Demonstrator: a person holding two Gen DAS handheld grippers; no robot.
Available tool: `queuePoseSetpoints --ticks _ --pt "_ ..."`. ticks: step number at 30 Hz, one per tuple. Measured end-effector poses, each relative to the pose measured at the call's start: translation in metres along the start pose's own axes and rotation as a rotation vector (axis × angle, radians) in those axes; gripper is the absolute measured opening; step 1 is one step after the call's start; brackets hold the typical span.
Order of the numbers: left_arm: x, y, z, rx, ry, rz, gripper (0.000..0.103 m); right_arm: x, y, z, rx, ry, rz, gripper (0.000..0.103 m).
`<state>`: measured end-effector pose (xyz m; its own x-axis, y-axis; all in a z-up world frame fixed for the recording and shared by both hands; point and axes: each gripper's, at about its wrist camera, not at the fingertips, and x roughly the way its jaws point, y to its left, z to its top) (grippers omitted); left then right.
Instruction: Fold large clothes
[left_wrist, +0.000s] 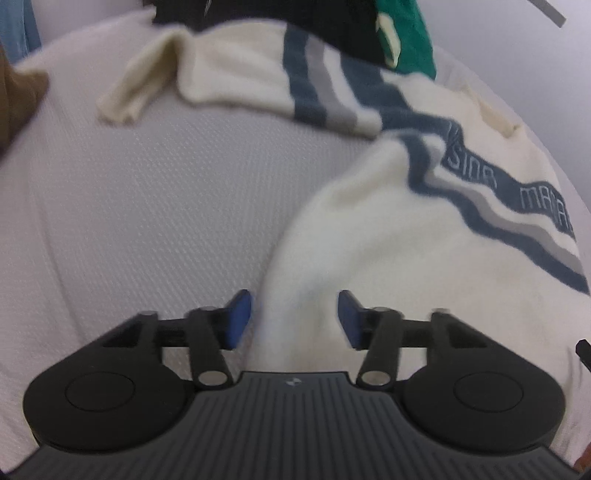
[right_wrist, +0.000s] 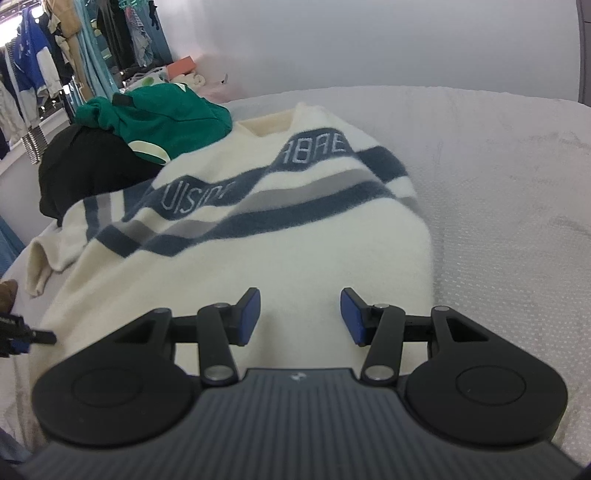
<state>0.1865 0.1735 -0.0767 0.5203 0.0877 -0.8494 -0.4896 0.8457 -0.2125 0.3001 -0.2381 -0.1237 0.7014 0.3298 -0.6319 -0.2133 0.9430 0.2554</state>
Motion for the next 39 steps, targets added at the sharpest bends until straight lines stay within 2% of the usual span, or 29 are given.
queuePoseSetpoints --ticks 4,9,14,18,20,21,22,23,27,33,35,38,39 --pt "-0.019 -0.020 0.006 0.056 -0.073 -0.026 0.060 0.000 -0.001 0.004 0.004 -0.017 0.026 0.051" --pt "-0.033 -0.073 0.014 0.107 -0.169 -0.121 0.065 0.006 0.002 0.016 -0.012 -0.053 0.046 0.051" --pt "-0.022 -0.129 0.015 0.166 -0.191 -0.224 0.065 0.019 0.005 0.035 -0.082 -0.099 0.033 0.051" --pt "0.003 -0.157 0.004 0.252 -0.223 -0.250 0.065 0.035 -0.011 0.057 -0.086 -0.139 -0.001 0.051" --pt "0.018 -0.162 -0.001 0.281 -0.230 -0.265 0.065 0.049 -0.027 0.073 -0.046 -0.159 -0.013 0.055" --pt "0.024 -0.162 -0.002 0.293 -0.236 -0.272 0.065 0.058 -0.036 0.081 -0.019 -0.166 -0.015 0.062" --pt "0.030 -0.163 -0.003 0.309 -0.250 -0.275 0.065 0.066 -0.045 0.089 0.006 -0.175 -0.017 0.077" --pt "0.035 -0.163 -0.002 0.322 -0.263 -0.269 0.065 0.073 -0.051 0.096 0.027 -0.186 -0.022 0.086" --pt "0.056 -0.156 0.001 0.331 -0.294 -0.264 0.065 0.107 -0.079 0.117 0.118 -0.187 -0.069 0.086" --pt "0.091 -0.145 0.016 0.292 -0.252 -0.291 0.065 0.141 -0.120 0.102 0.343 -0.101 -0.049 0.086" --pt "0.097 -0.143 0.018 0.289 -0.258 -0.304 0.065 0.151 -0.122 0.098 0.365 -0.073 -0.029 0.086" --pt "0.102 -0.141 0.019 0.294 -0.260 -0.312 0.065 0.160 -0.116 0.097 0.329 -0.059 -0.020 0.085" --pt "0.102 -0.140 0.019 0.289 -0.261 -0.318 0.065 0.160 -0.114 0.096 0.318 -0.051 -0.019 0.080"
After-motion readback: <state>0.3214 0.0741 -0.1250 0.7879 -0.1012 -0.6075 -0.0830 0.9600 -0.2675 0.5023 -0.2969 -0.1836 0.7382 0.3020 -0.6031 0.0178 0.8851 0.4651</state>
